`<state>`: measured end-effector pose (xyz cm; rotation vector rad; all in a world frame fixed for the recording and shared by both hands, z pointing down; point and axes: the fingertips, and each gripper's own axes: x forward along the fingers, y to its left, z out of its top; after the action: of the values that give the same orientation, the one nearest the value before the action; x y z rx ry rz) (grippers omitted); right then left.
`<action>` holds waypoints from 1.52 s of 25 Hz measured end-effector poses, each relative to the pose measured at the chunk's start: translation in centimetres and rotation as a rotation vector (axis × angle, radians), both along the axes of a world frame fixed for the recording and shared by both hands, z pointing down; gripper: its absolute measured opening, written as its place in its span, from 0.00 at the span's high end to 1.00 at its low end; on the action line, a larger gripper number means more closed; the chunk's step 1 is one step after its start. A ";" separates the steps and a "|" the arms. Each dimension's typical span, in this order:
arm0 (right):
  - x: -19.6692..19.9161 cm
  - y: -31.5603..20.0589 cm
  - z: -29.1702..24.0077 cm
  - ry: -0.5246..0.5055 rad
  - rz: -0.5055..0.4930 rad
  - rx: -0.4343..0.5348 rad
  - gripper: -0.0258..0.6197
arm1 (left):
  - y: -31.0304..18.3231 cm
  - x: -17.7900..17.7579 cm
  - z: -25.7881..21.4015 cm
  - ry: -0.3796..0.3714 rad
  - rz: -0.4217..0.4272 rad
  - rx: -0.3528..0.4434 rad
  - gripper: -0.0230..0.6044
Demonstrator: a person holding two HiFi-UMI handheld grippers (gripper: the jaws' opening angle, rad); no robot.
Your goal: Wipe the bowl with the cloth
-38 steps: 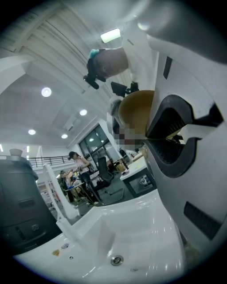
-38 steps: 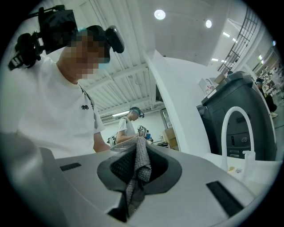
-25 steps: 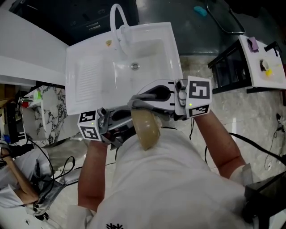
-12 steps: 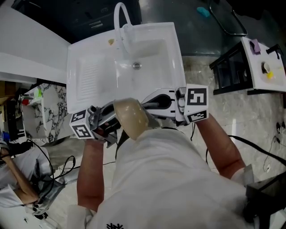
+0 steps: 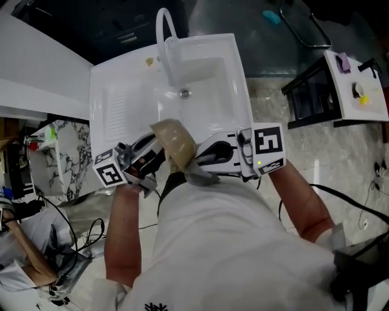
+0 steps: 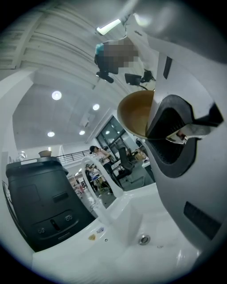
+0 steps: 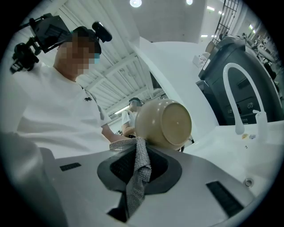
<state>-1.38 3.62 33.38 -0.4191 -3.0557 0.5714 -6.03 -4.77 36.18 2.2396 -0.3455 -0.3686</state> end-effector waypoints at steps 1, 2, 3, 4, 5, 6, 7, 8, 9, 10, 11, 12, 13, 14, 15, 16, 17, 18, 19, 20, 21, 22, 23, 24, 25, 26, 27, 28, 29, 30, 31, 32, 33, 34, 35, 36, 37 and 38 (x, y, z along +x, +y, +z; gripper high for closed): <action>-0.2 -0.1 -0.3 -0.007 0.000 0.004 0.91 | -0.2 -0.3 0.4 -0.012 0.000 -0.009 0.93; -0.4 -0.4 -0.5 -0.015 -0.001 0.009 0.91 | -0.4 -0.7 0.8 -0.024 0.001 -0.019 0.93; -0.6 -0.7 -0.7 -0.023 -0.001 0.014 0.91 | -0.6 -1.0 1.3 -0.035 0.002 -0.028 0.93; -0.7 -1.0 -0.9 -0.031 0.000 0.016 0.91 | -0.8 -1.3 1.8 -0.044 0.002 -0.039 0.93; -0.8 -1.4 -1.0 -0.041 0.002 0.015 0.91 | -0.9 -1.5 2.2 -0.051 0.003 -0.050 0.93; -0.9 -1.8 -1.2 -0.051 0.006 0.010 0.91 | -1.1 -1.7 2.5 -0.054 0.005 -0.061 0.93; -0.9 -2.3 -1.3 -0.059 0.012 0.005 0.91 | -1.2 -1.8 2.8 -0.055 0.010 -0.072 0.93; -0.9 -2.8 -1.5 -0.066 0.021 -0.002 0.91 | -1.3 -1.9 3.1 -0.053 0.016 -0.082 0.93; -1.0 -3.3 -1.6 -0.073 0.033 -0.009 0.91 | -1.5 -2.0 3.3 -0.051 0.022 -0.091 0.93; -1.1 -3.8 -1.8 -0.081 0.044 -0.016 0.91 | -1.5 -2.2 3.5 -0.050 0.029 -0.098 0.93; -1.2 -4.2 -2.0 -0.089 0.057 -0.023 0.91 | -1.6 -2.4 3.7 -0.053 0.036 -0.103 0.93; -1.4 -4.6 -2.1 -0.096 0.071 -0.031 0.91 | -1.6 -2.7 3.9 -0.061 0.044 -0.106 0.93; -1.6 -5.0 -2.3 -0.104 0.087 -0.038 0.91 | -1.6 -3.0 4.1 -0.070 0.053 -0.109 0.93; -1.8 -5.5 -2.4 -0.112 0.103 -0.046 0.91 | -1.7 -3.2 4.2 -0.078 0.062 -0.110 0.93; -2.0 -5.9 -2.5 -0.118 0.120 -0.052 0.91 | -1.7 -3.5 4.3 -0.082 0.071 -0.113 0.93; -2.2 -6.4 -2.6 -0.123 0.136 -0.057 0.91 | -1.7 -3.8 4.4 -0.086 0.079 -0.116 0.93; -2.5 -6.8 -2.7 -0.127 0.152 -0.058 0.91 | -1.8 -4.1 4.5 -0.092 0.088 -0.119 0.93; -2.8 -7.2 -2.8 -0.129 0.168 -0.059 0.91 | -1.8 -4.4 4.6 -0.099 0.098 -0.121 0.93; -3.1 -7.7 -2.9 -0.131 0.185 -0.060 0.91 | -1.9 -4.6 4.7 -0.106 0.109 -0.121 0.93; -3.4 -8.1 -3.0 -0.133 0.202 -0.062 0.91 | -1.9 -4.8 4.7 -0.111 0.120 -0.120 0.93; -3.6 -8.6 -3.1 -0.135 0.220 -0.066 0.91 | -1.9 -5.0 4.7 -0.114 0.133 -0.118 0.93; -3.9 -9.0 -3.2 -0.138 0.236 -0.070 0.91 | -1.8 -5.1 4.5 -0.113 0.146 -0.115 0.93; -4.2 -9.3 -3.4 -0.141 0.251 -0.074 0.91 | -1.5 -5.2 4.4 -0.111 0.162 -0.110 0.93; -4.5 -9.6 -3.6 -0.142 0.263 -0.075 0.91 | -1.2 -5.2 4.1 -0.107 0.180 -0.103 0.93; -4.8 -9.7 -3.7 -0.140 0.275 -0.073 0.91 | -0.8 -5.2 3.9 -0.102 0.202 -0.094 0.93; -5.1 -9.9 -3.9 -0.135 0.288 -0.068 0.91 | -0.6 -5.1 3.6 -0.093 0.226 -0.085 0.93; -5.5 -10.3 -3.9 -0.127 0.303 -0.062 0.91 | -0.5 -5.0 3.3 -0.081 0.248 -0.075 0.93; -6.0 -10.6 -4.0 -0.121 0.317 -0.058 0.91 | -0.6 -5.0 2.9 -0.066 0.266 -0.066 0.93; -6.5 -11.1 -4.0 -0.116 0.331 -0.056 0.91 | -0.7 -5.2 2.6 -0.052 0.279 -0.057 0.93; -7.0 -11.5 -3.9 -0.112 0.347 -0.057 0.91 | -0.9 -5.3 2.3 -0.038 0.289 -0.050 0.93; -7.3 -11.8 -3.8 -0.107 0.363 -0.059 0.91 | -0.9 -5.4 2.0 -0.026 0.297 -0.045 0.93; -7.4 -12.0 -3.6 -0.103 0.380 -0.060 0.91 | -0.9 -5.3 1.7 -0.015 0.303 -0.040 0.93; -7.5 -12.2 -3.5 -0.098 0.398 -0.062 0.91 | -0.9 -5.2 1.4 -0.008 0.308 -0.035 0.93; -7.6 -12.3 -3.4 -0.091 0.414 -0.065 0.91 | -0.9 -5.2 1.1 -0.002 0.312 -0.030 0.93; -7.8 -12.6 -3.2 -0.079 0.429 -0.068 0.91 | -1.0 -5.4 0.8 0.005 0.316 -0.026 0.93; -8.2 -12.8 -2.8 -0.060 0.443 -0.070 0.91 | -1.1 -5.7 0.6 0.014 0.320 -0.024 0.93; -8.6 -13.1 -2.4 -0.038 0.455 -0.072 0.91 | -1.4 -6.1 0.3 0.027 0.322 -0.022 0.93; -8.9 -13.3 -2.0 -0.018 0.464 -0.074 0.91 | -1.6 -6.5 0.0 0.042 0.324 -0.021 0.93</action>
<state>-10.32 -9.67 31.38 0.3001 -3.1595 0.6902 -12.48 -6.37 36.16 2.2156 0.0372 -0.2374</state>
